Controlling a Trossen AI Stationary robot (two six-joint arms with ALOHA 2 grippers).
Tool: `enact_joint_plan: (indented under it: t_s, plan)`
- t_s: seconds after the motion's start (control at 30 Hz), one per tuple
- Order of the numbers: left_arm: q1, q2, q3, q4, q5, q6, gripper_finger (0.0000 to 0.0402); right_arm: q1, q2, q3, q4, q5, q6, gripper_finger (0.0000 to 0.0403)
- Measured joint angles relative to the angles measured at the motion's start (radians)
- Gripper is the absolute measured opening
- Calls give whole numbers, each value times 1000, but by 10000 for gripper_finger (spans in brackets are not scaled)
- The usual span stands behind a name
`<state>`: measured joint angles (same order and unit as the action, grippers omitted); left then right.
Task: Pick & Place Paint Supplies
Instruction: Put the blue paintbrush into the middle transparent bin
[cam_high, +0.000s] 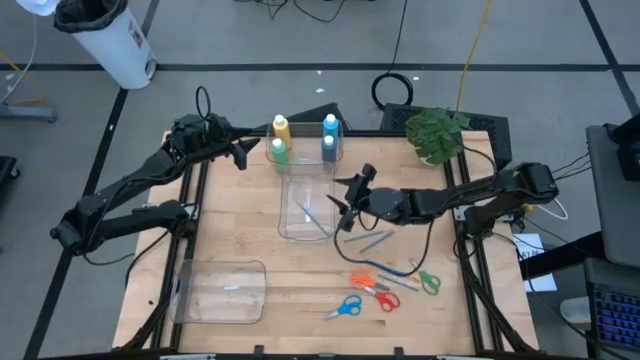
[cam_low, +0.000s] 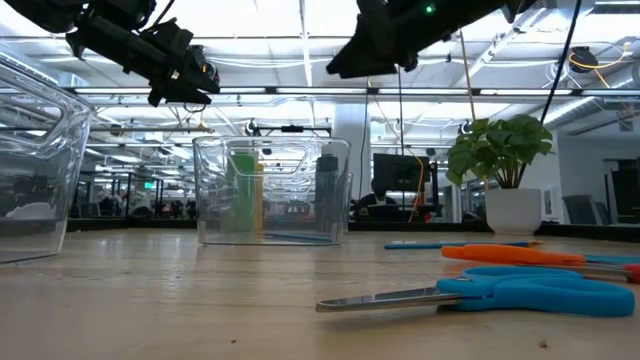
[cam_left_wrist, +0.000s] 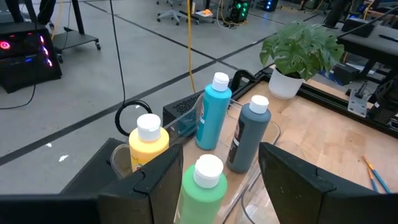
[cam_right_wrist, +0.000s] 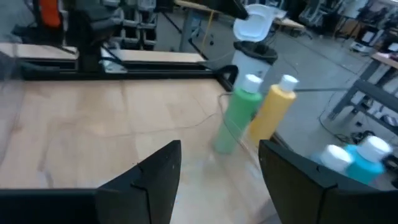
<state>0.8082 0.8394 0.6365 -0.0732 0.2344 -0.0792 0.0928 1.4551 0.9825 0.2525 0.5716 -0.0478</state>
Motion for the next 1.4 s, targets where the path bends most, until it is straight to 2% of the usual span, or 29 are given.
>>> enact_joint_plan:
  t_s: [0.2,0.53,0.8,1.03,1.27,1.4]
  plan:
    - [0,0,0,0,0,0,214,-5,-61,-12,-123,1,14,204]
    - [0,0,0,0,0,0,214,69,-196,-132,-347,3,132,201]
    - [0,0,0,0,0,0,214,189,-361,-242,-476,3,285,201]
    - [0,0,0,0,0,0,214,315,-473,-364,-483,1,374,201]
    - [0,0,0,0,0,0,214,430,-504,-423,-508,-5,382,201]
    - [0,0,0,0,0,0,214,498,-503,-436,-573,-73,377,201]
